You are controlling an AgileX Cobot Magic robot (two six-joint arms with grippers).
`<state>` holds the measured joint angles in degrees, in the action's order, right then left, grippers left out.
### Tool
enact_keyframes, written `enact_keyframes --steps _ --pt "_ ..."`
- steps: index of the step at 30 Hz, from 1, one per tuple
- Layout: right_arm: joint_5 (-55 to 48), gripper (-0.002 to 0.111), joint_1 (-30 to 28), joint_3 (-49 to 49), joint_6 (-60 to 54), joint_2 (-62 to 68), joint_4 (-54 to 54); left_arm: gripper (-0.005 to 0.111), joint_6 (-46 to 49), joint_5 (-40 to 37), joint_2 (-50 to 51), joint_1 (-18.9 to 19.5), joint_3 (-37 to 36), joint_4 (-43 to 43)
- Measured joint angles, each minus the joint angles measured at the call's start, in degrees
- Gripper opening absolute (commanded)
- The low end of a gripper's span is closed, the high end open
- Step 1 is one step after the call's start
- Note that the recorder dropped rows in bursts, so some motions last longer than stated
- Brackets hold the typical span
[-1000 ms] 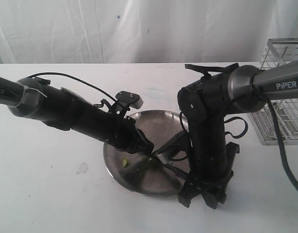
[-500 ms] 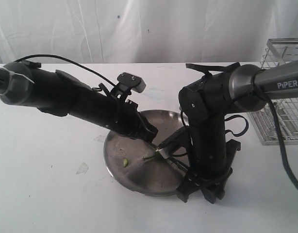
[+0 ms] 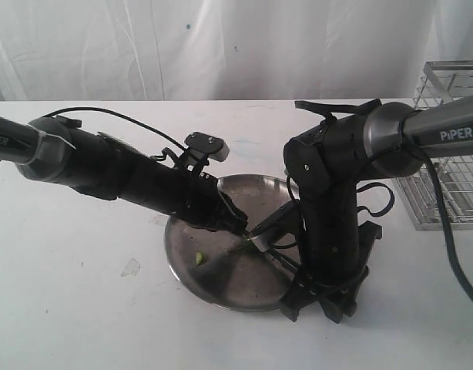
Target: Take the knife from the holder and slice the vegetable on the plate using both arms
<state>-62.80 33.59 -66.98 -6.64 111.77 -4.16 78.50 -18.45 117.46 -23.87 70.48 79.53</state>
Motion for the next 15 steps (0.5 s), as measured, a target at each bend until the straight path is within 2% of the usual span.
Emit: enact_keyframes --steps 15 --pt "0.0 0.000 0.0 0.0 0.0 0.0 0.0 0.000 2.0 -1.6 2.4 0.0 2.0 1.9"
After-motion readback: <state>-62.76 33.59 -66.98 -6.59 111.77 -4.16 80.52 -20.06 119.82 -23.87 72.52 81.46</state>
